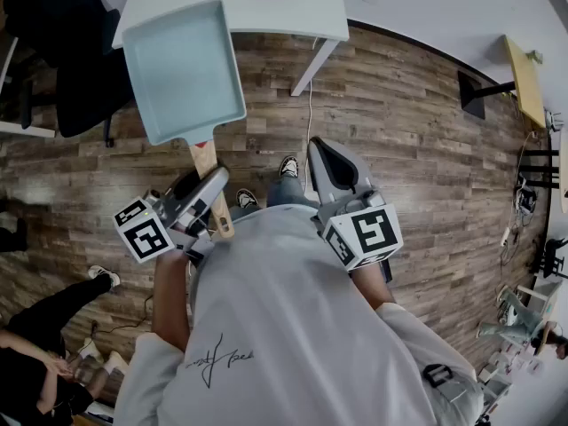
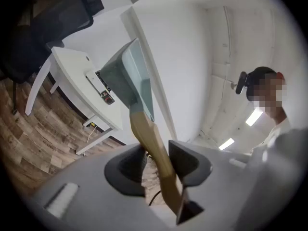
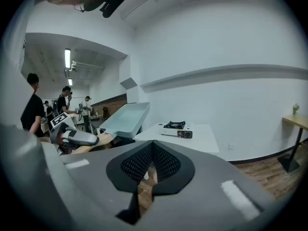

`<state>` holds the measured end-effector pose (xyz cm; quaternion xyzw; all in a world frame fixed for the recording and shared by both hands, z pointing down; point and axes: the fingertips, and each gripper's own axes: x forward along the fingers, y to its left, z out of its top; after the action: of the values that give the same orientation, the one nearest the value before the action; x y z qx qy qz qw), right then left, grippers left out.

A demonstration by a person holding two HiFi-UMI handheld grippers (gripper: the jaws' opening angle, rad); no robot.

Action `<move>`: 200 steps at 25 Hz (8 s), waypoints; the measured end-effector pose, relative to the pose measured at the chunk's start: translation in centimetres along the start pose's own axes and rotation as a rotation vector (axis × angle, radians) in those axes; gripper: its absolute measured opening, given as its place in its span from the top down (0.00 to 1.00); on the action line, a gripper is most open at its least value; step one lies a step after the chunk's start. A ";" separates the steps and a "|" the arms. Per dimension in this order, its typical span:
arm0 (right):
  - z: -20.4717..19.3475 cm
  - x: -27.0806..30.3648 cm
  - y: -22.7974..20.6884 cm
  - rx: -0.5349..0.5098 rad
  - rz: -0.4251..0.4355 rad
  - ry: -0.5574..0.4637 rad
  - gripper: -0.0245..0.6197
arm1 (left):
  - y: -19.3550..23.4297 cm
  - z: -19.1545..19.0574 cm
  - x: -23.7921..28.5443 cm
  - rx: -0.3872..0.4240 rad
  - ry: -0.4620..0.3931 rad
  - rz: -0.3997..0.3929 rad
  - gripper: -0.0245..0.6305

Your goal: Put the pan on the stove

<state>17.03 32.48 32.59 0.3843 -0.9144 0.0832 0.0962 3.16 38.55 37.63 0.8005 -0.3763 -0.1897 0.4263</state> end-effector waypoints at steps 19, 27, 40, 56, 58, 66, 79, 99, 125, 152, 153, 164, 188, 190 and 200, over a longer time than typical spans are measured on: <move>0.4 0.0 0.4 0.012 0.009 0.000 0.96 | 0.1 -0.9 0.7 -0.020 0.048 -0.031 0.67; 0.8 4.2 -4.2 0.033 -0.003 0.025 0.96 | 2.9 2.6 5.6 -0.043 0.079 -0.027 0.67; 3.4 14.5 -10.9 0.031 0.056 0.042 0.96 | 7.6 10.2 14.8 -0.057 0.107 -0.007 0.67; 5.0 20.0 -14.2 -0.063 0.220 0.032 0.96 | 10.2 18.3 21.8 0.008 0.010 0.034 0.67; 5.0 20.0 -14.0 -0.078 0.223 0.063 0.96 | 9.9 18.5 21.9 0.006 0.008 0.033 0.67; 5.4 25.5 -16.8 -0.068 0.196 0.102 0.96 | 13.5 21.8 25.3 -0.003 0.050 0.025 0.67; 9.9 35.0 -16.4 -0.137 0.086 0.076 0.96 | 18.2 30.0 27.5 -0.012 0.138 -0.066 0.67; 10.2 41.2 -18.1 -0.072 -0.066 0.107 0.96 | 25.1 35.0 30.7 -0.121 0.237 -0.125 0.67; 9.8 45.1 -17.8 -0.063 0.003 0.167 0.96 | 32.1 34.1 32.4 -0.250 0.292 -0.079 0.67; 10.8 49.4 -19.2 -0.013 -0.019 0.107 0.97 | 33.6 34.5 33.5 -0.272 0.304 -0.100 0.66; 10.8 49.8 -19.2 -0.021 -0.027 0.107 0.97 | 33.5 34.6 33.6 -0.281 0.295 -0.104 0.66; 11.1 51.2 -20.0 -0.009 -0.054 0.086 0.97 | 34.9 34.1 33.5 -0.305 0.294 -0.078 0.66; 10.5 51.3 -18.6 0.031 -0.031 0.076 0.97 | 35.2 33.0 33.9 -0.329 0.278 -0.103 0.66; 10.6 51.2 -18.5 0.029 -0.030 0.075 0.97 | 35.0 33.0 33.9 -0.318 0.265 -0.124 0.66; 10.5 51.1 -18.2 0.027 -0.023 0.074 0.97 | 35.7 33.9 31.8 -0.202 0.191 -0.077 0.58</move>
<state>-6.14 -17.53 36.10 0.3927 -0.9045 0.1087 0.1258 -13.21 -16.70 48.52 0.7816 -0.2822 -0.1659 0.5310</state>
